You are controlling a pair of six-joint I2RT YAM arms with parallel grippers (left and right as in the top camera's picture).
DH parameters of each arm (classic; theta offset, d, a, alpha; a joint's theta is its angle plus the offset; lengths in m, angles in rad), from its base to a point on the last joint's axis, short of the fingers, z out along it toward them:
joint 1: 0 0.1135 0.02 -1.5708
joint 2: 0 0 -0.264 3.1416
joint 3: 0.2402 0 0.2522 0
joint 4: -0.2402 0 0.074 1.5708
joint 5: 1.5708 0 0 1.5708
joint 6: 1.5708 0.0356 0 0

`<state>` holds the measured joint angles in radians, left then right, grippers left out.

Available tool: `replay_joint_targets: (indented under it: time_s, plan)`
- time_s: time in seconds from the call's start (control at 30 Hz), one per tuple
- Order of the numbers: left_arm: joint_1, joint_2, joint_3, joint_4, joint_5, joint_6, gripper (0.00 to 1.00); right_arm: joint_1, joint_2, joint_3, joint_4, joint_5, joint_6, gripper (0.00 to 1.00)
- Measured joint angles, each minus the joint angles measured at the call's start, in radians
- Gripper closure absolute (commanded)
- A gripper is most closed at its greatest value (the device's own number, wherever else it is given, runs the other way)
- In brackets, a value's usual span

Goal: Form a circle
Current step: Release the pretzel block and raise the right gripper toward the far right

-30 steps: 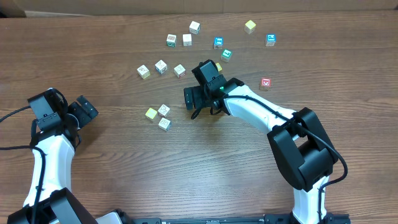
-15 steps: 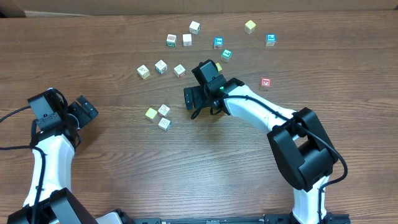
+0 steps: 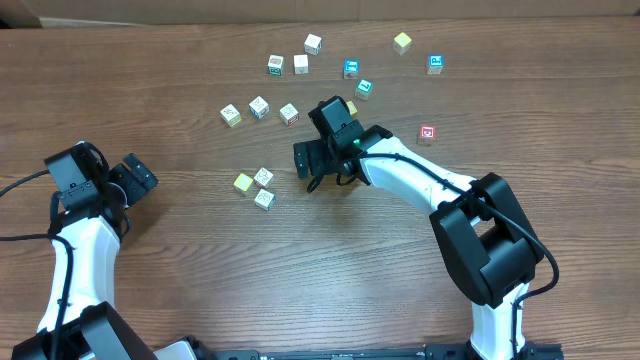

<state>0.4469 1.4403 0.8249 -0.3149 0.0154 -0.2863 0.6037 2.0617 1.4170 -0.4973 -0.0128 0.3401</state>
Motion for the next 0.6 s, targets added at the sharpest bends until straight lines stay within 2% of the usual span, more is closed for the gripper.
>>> replay_joint_targets:
  time_s: [0.6]
  plan:
    - [0.0, 0.0, 0.0, 0.0, 0.0, 0.0, 0.0, 0.0, 0.0, 0.0, -0.016, -0.024, 0.0, 0.0]
